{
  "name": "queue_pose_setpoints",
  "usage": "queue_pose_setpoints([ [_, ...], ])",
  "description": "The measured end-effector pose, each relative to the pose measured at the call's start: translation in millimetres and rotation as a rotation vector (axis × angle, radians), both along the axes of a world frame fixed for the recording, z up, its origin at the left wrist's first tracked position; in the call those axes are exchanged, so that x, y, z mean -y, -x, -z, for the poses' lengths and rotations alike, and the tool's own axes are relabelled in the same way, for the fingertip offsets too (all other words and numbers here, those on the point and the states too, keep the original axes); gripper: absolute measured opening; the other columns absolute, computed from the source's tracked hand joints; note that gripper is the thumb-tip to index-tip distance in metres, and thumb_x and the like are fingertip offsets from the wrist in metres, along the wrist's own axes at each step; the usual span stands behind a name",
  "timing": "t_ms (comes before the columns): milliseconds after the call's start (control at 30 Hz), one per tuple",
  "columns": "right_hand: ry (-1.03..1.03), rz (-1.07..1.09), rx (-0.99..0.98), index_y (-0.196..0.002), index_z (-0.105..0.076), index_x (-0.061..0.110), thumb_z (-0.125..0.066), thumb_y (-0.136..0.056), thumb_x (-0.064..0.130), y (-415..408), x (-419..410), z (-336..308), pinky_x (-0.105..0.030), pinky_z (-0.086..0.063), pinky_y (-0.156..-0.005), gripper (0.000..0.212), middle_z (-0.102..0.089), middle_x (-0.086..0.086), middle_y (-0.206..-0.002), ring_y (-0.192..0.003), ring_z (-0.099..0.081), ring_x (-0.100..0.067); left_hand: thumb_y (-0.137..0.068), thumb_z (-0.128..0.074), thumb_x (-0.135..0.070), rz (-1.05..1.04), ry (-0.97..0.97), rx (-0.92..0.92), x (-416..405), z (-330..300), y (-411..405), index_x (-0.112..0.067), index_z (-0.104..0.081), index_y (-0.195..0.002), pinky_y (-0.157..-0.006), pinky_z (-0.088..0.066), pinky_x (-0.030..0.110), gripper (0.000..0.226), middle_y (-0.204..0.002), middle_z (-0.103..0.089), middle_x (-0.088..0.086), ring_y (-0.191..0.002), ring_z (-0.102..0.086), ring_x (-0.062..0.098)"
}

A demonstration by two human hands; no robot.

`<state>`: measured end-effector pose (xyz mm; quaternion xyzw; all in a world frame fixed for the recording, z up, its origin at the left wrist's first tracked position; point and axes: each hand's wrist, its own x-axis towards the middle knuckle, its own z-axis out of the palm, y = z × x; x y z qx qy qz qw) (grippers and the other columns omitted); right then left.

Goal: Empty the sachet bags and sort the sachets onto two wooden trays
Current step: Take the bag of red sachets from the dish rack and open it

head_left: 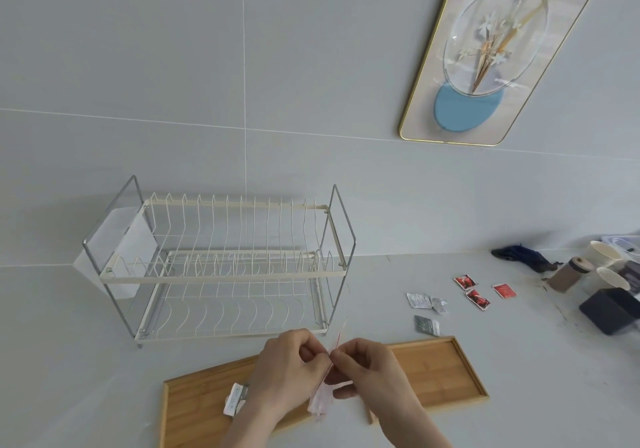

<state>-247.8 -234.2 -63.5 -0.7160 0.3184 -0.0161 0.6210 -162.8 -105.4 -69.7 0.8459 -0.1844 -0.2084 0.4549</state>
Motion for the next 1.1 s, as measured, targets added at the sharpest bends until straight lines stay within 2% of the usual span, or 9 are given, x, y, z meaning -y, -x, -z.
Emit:
queue_pose_setpoints([
  [200,0.246,0.188,-0.070,-0.083,-0.063,-0.005,-0.055,-0.088,0.008,13,28,-10,-0.036,-0.063,-0.057,0.016,-0.075,-0.022,-0.077,-0.058,-0.076,-0.016,-0.085,-0.064,-0.026,-0.196,-0.011,0.026,8,6,-12,-0.023,-0.063,-0.072,-0.057,-0.058,0.036,0.013,-0.062,-0.069,-0.006,-0.060,-0.068,0.012],
  [300,0.307,0.225,-0.115,-0.078,-0.064,0.008,-0.059,-0.089,0.014,27,48,-4,-0.045,-0.065,-0.072,0.013,-0.076,-0.007,-0.078,-0.066,-0.076,-0.019,-0.086,-0.064,-0.026,-0.090,-0.050,0.110,10,7,-15,-0.027,-0.062,-0.072,-0.054,-0.046,0.024,0.014,-0.062,-0.068,-0.008,-0.059,-0.064,0.008],
  [400,0.210,0.224,-0.075,-0.078,-0.059,0.008,-0.058,-0.094,0.017,31,60,-4,-0.036,-0.064,-0.074,0.018,-0.076,-0.008,-0.095,-0.082,-0.075,-0.022,-0.087,-0.063,-0.017,-0.008,0.077,0.060,25,10,-7,-0.026,-0.064,-0.072,-0.063,-0.052,0.031,0.018,-0.065,-0.070,-0.007,-0.065,-0.066,0.009],
  [567,0.059,0.067,0.034,-0.075,-0.049,0.008,-0.041,-0.095,0.001,44,97,-41,-0.036,-0.062,-0.082,0.022,-0.081,-0.008,-0.091,-0.089,-0.076,-0.025,-0.083,-0.055,0.006,0.163,0.047,0.119,50,18,-2,-0.045,-0.055,-0.124,-0.101,-0.046,0.023,0.065,-0.125,-0.058,-0.026,-0.115,-0.053,-0.010],
  [733,-0.027,-0.130,0.121,-0.072,-0.044,0.003,-0.038,-0.094,-0.005,58,151,-80,-0.021,-0.051,-0.062,0.024,-0.073,-0.010,-0.070,-0.063,-0.064,-0.019,-0.065,-0.079,-0.039,0.583,-0.044,0.205,97,13,16,-0.055,-0.015,-0.149,-0.118,-0.013,0.021,0.107,-0.153,-0.014,-0.038,-0.143,-0.007,-0.015],
  [800,-0.065,-0.137,0.158,-0.074,-0.045,0.004,-0.046,-0.093,0.005,63,174,-85,-0.021,-0.040,-0.054,0.019,-0.054,-0.004,-0.064,-0.057,-0.049,-0.015,-0.060,-0.082,-0.040,0.637,-0.014,0.162,120,9,26,-0.063,-0.038,-0.131,-0.109,-0.033,0.017,0.086,-0.142,-0.044,-0.037,-0.134,-0.035,-0.016],
  [867,-0.138,-0.107,0.229,-0.074,-0.050,0.007,-0.053,-0.090,0.012,67,195,-85,-0.030,-0.036,-0.057,0.017,-0.051,-0.009,-0.069,-0.062,-0.049,-0.019,-0.061,-0.080,-0.033,0.593,0.025,0.094,141,3,38,-0.048,-0.062,-0.100,-0.082,-0.056,0.029,0.045,-0.102,-0.074,-0.017,-0.092,-0.068,0.002],
  [967,-0.334,0.078,0.366,-0.085,-0.059,-0.001,-0.057,-0.098,0.023,77,228,-66,-0.042,-0.050,-0.077,0.027,-0.072,-0.017,-0.087,-0.082,-0.066,-0.032,-0.072,-0.071,-0.026,0.463,0.094,0.019,165,5,51,-0.027,-0.069,-0.092,-0.076,-0.058,0.036,0.020,-0.087,-0.077,-0.009,-0.079,-0.071,0.010],
  [1100,-0.520,0.399,0.363,-0.110,-0.066,0.003,-0.068,-0.080,0.057,97,260,-10,-0.057,-0.045,-0.105,0.062,-0.070,-0.024,-0.124,-0.113,-0.066,-0.042,-0.078,-0.074,-0.022,0.202,0.180,-0.174,190,10,57,-0.024,-0.072,-0.093,-0.074,-0.057,0.028,0.015,-0.088,-0.078,-0.006,-0.081,-0.073,0.007],
])
